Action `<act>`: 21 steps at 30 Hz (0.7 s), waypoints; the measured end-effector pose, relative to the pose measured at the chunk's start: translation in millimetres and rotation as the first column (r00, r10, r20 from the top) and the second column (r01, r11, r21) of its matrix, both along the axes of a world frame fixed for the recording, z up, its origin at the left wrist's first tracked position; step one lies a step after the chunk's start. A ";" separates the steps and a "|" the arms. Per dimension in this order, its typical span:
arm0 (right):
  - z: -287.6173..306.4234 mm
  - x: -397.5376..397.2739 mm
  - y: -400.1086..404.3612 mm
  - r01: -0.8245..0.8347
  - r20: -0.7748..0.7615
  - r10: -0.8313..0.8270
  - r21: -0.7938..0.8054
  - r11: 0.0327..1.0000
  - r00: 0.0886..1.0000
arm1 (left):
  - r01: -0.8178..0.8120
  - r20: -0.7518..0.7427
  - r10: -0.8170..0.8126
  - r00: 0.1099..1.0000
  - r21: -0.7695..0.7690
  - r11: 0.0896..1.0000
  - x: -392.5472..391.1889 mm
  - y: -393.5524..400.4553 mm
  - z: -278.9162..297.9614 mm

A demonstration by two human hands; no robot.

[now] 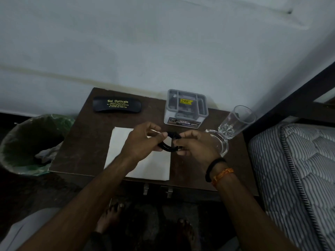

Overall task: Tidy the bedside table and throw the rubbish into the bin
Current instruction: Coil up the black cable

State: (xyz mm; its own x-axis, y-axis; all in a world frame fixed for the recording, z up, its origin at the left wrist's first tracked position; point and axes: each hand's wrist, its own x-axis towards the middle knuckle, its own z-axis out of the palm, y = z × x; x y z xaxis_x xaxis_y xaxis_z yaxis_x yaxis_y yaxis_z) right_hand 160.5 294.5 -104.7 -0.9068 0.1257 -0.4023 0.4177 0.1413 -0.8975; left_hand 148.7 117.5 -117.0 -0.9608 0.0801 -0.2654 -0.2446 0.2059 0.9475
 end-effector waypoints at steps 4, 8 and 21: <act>-4.1 -12.8 -23.0 0.080 0.001 -0.080 -0.033 0.996 0.997 | -0.077 0.028 0.078 0.997 -0.051 0.996 -4.1 -22.5 2.7; -15.5 -33.4 -43.6 0.178 0.025 -0.176 -0.090 0.980 0.984 | -0.137 -0.069 0.123 0.990 -0.261 0.956 -7.7 -49.4 -0.9; -38.3 -83.5 -110.7 0.224 -0.026 -0.224 0.000 0.975 0.974 | 0.025 0.016 -0.019 1.000 -0.565 0.825 -8.7 -104.9 -13.2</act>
State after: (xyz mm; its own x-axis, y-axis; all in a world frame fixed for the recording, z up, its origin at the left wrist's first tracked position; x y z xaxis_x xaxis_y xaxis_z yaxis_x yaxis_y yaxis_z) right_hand 77.0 183.8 -143.0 -0.8657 0.3274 -0.3787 0.4158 0.0493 -0.9081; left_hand 139.9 12.5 -130.2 -0.9579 -0.0653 -0.2795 -0.2415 0.7098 0.6617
